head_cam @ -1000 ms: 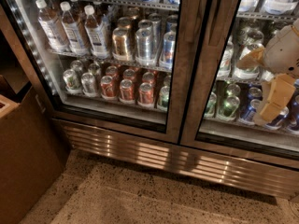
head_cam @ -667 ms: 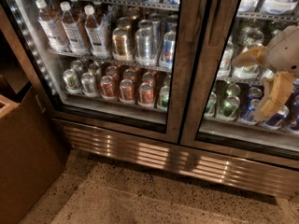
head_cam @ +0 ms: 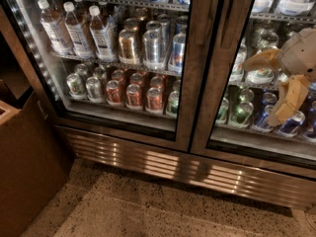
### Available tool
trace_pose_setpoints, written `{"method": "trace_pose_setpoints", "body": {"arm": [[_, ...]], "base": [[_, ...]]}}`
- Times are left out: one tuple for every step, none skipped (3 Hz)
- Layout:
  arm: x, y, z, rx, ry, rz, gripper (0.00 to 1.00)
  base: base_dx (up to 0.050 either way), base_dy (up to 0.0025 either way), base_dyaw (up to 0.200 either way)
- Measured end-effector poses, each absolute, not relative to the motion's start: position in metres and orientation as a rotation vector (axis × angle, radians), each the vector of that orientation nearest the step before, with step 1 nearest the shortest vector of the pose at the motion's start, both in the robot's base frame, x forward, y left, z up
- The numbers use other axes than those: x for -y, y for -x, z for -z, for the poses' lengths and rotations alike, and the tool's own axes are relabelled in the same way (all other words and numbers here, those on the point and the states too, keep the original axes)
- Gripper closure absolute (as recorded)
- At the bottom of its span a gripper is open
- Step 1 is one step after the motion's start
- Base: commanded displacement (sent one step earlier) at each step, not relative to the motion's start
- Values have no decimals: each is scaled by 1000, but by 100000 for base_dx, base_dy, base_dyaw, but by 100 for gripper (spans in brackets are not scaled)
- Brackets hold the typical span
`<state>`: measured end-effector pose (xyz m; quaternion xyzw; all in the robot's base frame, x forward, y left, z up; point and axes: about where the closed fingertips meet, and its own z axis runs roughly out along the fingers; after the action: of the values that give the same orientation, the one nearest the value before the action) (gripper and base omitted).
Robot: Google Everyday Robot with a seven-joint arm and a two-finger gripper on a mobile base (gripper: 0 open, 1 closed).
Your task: Open right fridge door
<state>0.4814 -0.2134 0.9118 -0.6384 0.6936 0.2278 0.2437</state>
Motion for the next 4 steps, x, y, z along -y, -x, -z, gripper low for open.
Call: {"method": "trace_pose_setpoints", "body": {"arm": [[216,-490,-909,-1689,1711,-806,0],[212,-515,-898,-1455,1569,-1027,0],[191,-545,-900,-1395,1478,-1066,0],[187,-549,-901,-1401,1469,-1046,0]], "base": [[0,0,0],[0,0,0],[0,0,0],[0,0,0]]}}
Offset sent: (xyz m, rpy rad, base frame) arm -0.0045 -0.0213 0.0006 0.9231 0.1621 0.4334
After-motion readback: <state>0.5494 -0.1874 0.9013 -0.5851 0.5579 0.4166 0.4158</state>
